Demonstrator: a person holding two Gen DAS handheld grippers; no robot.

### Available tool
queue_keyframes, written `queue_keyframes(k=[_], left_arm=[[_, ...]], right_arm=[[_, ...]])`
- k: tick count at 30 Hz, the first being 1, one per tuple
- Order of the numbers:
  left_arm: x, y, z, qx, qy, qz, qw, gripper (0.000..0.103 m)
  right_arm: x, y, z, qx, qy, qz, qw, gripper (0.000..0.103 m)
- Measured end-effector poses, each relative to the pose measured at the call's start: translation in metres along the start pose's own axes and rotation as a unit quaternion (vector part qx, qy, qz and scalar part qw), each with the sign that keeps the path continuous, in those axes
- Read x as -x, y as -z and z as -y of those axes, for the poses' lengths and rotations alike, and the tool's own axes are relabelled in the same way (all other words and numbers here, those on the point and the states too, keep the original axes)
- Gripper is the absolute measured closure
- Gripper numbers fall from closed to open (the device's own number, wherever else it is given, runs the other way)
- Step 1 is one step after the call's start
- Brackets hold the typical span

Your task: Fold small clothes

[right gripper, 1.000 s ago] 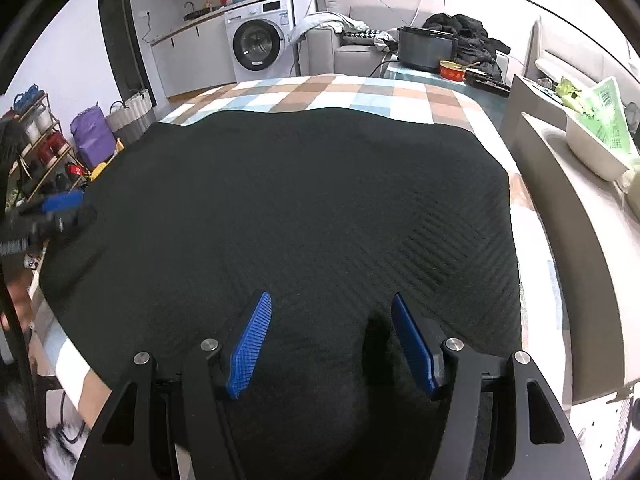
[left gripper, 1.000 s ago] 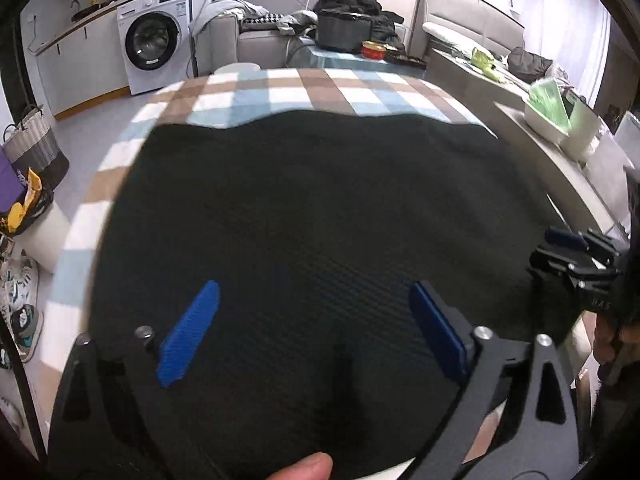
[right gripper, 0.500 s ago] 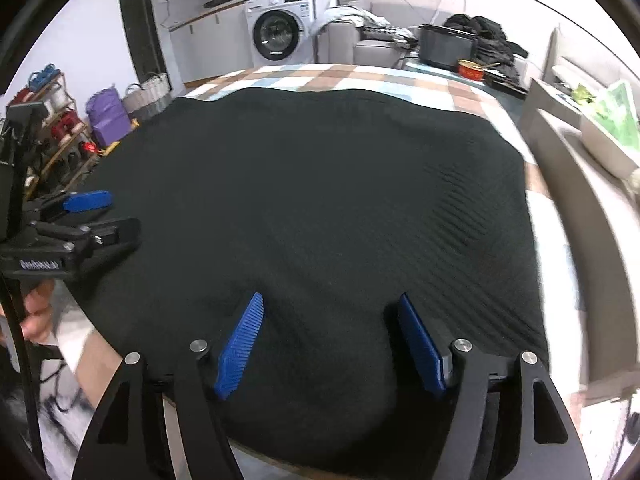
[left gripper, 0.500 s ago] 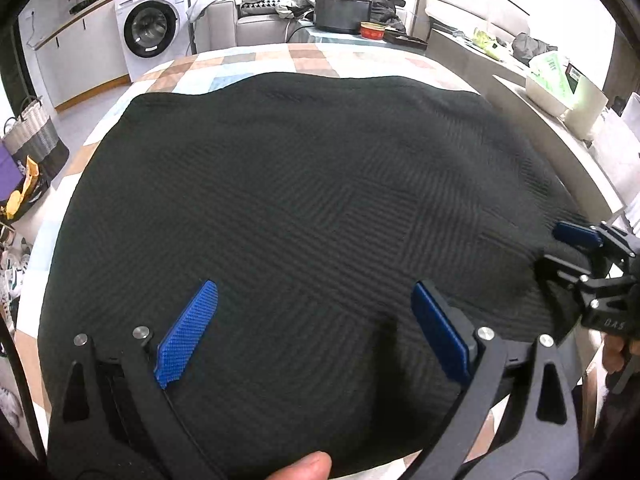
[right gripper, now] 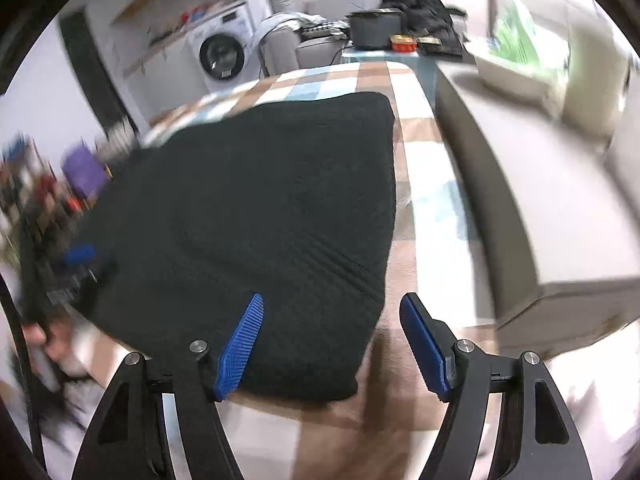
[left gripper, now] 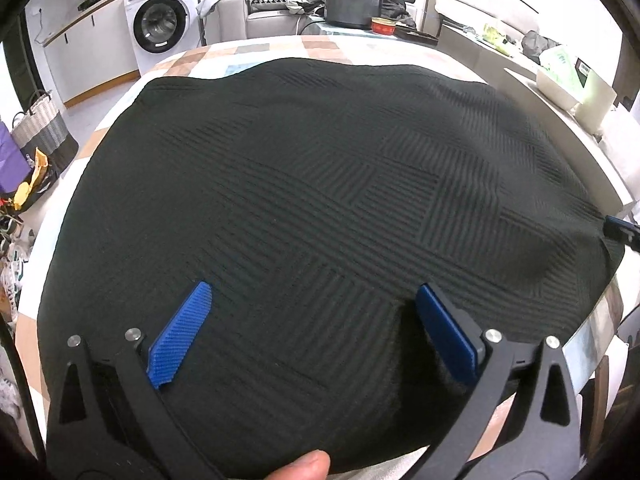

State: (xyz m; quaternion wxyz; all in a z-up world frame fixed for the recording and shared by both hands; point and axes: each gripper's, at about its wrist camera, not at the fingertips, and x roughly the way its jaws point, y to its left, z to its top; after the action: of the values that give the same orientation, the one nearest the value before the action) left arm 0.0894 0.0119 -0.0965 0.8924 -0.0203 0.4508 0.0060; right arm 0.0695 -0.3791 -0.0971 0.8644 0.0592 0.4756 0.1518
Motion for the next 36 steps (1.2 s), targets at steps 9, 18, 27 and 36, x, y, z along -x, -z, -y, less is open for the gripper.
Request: queue_keyframes(k=[9, 18, 27, 36], left_arm=[[-0.002, 0.0, 0.002, -0.008, -0.008, -0.001, 0.9999, 0.001], [-0.002, -0.001, 0.0, -0.005, -0.005, -0.001, 1.0, 0.001], [0.042, 0.007, -0.057, 0.068, -0.009, -0.003, 0.9977, 0.001], [0.079, 0.042, -0.137, 0.237, -0.022, -0.023, 0.9711, 0.015]], right_arm=[[-0.032, -0.014, -0.003, -0.052, -0.036, 0.004, 0.998, 0.056], [-0.022, -0.017, -0.025, 0.015, 0.017, 0.021, 1.0, 0.091], [-0.001, -0.014, -0.03, 0.019, 0.071, 0.044, 0.996, 0.069], [0.029, -0.018, -0.064, 0.023, 0.005, 0.105, 0.994, 0.055]])
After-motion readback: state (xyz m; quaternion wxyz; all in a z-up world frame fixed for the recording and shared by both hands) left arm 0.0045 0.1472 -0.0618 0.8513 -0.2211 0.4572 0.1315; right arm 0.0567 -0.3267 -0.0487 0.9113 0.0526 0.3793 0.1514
